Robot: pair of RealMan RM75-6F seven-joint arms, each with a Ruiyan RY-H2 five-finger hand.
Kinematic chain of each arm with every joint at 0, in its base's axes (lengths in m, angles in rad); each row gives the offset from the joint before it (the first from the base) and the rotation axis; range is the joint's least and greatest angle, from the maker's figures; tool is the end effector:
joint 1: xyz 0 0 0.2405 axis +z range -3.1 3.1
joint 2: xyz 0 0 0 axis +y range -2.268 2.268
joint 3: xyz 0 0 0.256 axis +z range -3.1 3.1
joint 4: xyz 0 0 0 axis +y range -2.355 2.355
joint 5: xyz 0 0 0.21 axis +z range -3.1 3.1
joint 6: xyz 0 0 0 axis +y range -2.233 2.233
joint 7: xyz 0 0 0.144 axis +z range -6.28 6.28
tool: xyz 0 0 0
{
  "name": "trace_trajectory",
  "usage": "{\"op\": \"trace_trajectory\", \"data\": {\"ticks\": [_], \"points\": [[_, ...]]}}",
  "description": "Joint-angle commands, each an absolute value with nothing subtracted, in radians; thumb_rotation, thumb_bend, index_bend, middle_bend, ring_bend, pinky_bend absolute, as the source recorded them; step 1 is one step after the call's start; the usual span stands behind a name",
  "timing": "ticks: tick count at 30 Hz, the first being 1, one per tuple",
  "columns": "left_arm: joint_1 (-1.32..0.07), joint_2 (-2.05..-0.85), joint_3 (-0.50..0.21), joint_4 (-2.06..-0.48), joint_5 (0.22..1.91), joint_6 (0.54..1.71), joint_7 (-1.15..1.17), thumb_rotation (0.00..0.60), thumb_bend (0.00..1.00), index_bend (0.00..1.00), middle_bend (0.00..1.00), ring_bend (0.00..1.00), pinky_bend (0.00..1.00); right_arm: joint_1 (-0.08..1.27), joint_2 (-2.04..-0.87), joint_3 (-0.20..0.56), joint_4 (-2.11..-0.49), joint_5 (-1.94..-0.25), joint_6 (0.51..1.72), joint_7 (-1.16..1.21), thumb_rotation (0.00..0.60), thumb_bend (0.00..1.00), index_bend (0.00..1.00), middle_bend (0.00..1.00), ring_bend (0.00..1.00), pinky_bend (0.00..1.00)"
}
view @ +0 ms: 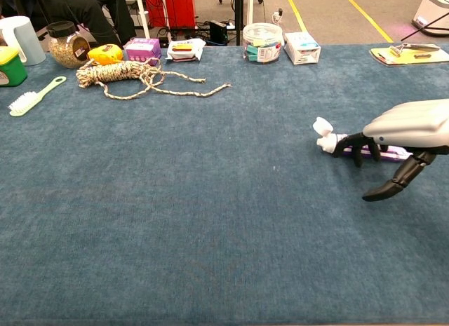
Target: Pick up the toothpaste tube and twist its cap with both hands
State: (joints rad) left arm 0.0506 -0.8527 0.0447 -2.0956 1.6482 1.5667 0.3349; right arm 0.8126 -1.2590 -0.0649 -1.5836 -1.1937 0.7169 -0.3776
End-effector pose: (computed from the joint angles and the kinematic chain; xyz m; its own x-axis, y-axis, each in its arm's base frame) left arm -0.2330 0.1239 0.1954 0.5015 0.0478 0.8638 0.8651 -0.0222 -0.5010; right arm -0.2073 -0.3165 0.0201 0.7676 -0.3897 0.5089 -0.6350 -0.5705 0.5209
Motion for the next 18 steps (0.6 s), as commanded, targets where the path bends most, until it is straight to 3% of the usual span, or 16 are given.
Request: {"op": "trace_trajectory", "data": {"ticks": [1, 18], "points": [[0.048, -0.856, 0.043, -2.099, 1.65, 1.564, 0.339, 0.6, 0.18, 0.32, 0.21, 0.18, 0.21, 0.799, -1.244, -0.071, -1.564, -1.187, 0.724, -0.372, 0.199, 0.28, 0.14, 0.31, 0.37, 0.31], [0.036, -0.867, 0.039, -2.108, 1.648, 1.546, 0.354, 0.6, 0.18, 0.32, 0.21, 0.18, 0.21, 0.746, -1.181, -0.033, -1.618, -1.121, 0.783, -0.324, 0.201, 0.28, 0.17, 0.32, 0.38, 0.35]]}}
